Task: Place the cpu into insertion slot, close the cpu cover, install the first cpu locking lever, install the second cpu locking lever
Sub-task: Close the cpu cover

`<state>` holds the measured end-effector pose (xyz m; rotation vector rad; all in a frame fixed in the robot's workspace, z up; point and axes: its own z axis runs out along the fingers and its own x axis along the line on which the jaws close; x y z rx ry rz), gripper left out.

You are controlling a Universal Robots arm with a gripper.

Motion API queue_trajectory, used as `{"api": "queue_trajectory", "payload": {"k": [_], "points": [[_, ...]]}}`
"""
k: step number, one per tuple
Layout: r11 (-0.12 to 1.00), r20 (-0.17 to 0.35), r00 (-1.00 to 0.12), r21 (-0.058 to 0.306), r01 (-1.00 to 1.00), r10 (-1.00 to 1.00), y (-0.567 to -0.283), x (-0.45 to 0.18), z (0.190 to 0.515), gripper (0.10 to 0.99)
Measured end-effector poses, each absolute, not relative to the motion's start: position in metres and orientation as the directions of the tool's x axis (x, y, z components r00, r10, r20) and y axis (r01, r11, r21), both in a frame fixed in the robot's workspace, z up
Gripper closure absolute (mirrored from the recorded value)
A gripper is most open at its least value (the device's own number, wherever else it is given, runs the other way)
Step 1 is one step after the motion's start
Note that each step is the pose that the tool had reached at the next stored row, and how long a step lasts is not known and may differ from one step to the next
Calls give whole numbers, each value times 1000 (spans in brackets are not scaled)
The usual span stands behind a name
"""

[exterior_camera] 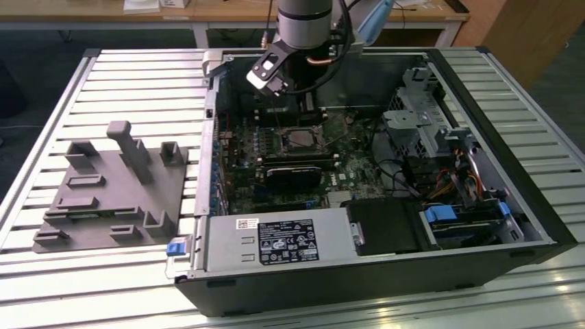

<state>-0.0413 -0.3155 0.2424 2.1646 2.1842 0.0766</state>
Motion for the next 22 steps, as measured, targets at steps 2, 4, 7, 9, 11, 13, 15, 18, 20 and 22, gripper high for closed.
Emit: {"api": "queue_trajectory", "payload": {"k": [2,4,7,9,11,13,15,18,20,22], "points": [[9,-11,-9,81,997,1000,-316,-41,247,980],[9,-11,-8,81,997,1000,-316,-41,253,980],[9,-12,-9,81,997,1000,-316,-41,262,980],[9,-11,-9,81,997,1000,-316,-41,266,980],[9,-11,-8,81,997,1000,-317,-41,267,980],[9,-11,-9,81,997,1000,-318,-41,267,980],[9,-11,-8,81,997,1000,-321,-41,267,980],[9,-11,-8,81,997,1000,-323,-40,267,980],[9,-11,-8,78,997,1000,-323,-34,267,980],[9,-11,-8,74,997,1000,-323,-26,267,980]]}}
